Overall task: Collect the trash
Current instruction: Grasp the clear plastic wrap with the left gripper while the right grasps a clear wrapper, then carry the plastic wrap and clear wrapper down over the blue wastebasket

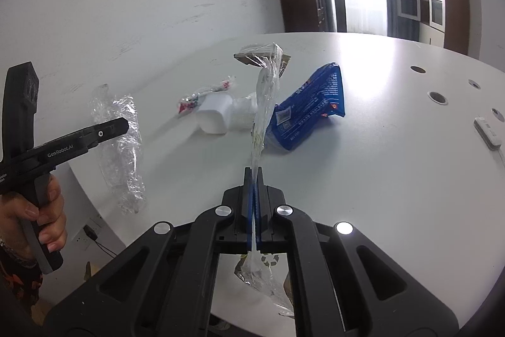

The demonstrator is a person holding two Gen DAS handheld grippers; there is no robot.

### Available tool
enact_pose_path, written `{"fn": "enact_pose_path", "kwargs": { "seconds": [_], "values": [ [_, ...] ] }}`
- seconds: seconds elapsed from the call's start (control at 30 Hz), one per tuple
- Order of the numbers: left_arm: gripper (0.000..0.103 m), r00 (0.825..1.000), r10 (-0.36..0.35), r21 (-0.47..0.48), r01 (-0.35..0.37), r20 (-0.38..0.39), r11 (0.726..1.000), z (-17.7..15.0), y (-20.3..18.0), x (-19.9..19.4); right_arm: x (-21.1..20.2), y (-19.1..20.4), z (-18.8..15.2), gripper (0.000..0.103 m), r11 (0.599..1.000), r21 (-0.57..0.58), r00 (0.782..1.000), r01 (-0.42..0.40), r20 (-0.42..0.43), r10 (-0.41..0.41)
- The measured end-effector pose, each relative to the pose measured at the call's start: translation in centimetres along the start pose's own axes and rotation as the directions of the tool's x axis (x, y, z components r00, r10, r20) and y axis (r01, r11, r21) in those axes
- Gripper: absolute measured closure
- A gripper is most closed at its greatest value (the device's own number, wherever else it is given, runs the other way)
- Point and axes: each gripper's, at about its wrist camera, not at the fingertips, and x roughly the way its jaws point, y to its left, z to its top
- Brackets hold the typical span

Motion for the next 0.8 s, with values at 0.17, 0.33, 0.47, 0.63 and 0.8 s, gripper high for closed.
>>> {"fn": "enact_pose_path", "kwargs": {
  "seconds": [0.17, 0.33, 0.47, 0.63, 0.8],
  "values": [
    [0.071, 0.999, -0.032, 0.04, 0.031, 0.036, 0.999, -3.4, -0.6, -3.5, -3.2, 2.2, -2.8, 0.102, 0.999, -0.022, 0.999, -0.041, 0.033, 0.041],
    [0.071, 0.997, -0.083, 0.056, 0.082, 0.004, 0.995, -7.5, -0.8, -4.4, -5.0, 3.5, -6.4, 0.102, 0.996, -0.015, 0.996, -0.085, 0.017, 0.085],
    [0.071, 0.995, -0.095, 0.066, 0.095, -0.01, 0.993, -9.9, -0.6, -4.7, -6.2, 4.5, -9.1, 0.102, 0.994, -0.02, 0.994, -0.108, -0.003, 0.108],
    [0.071, 0.993, -0.108, 0.061, 0.111, -0.052, 0.992, -12.5, -0.2, -4.8, -6.4, 5.3, -11.6, 0.102, 0.994, -0.026, 0.994, -0.102, -0.033, 0.101],
    [0.071, 0.988, -0.116, 0.068, 0.123, -0.104, 0.99, -15.2, -0.4, -4.1, -5.7, 6.0, -14.5, 0.102, 0.993, -0.03, 0.99, -0.111, -0.092, 0.108]
  ]
}}
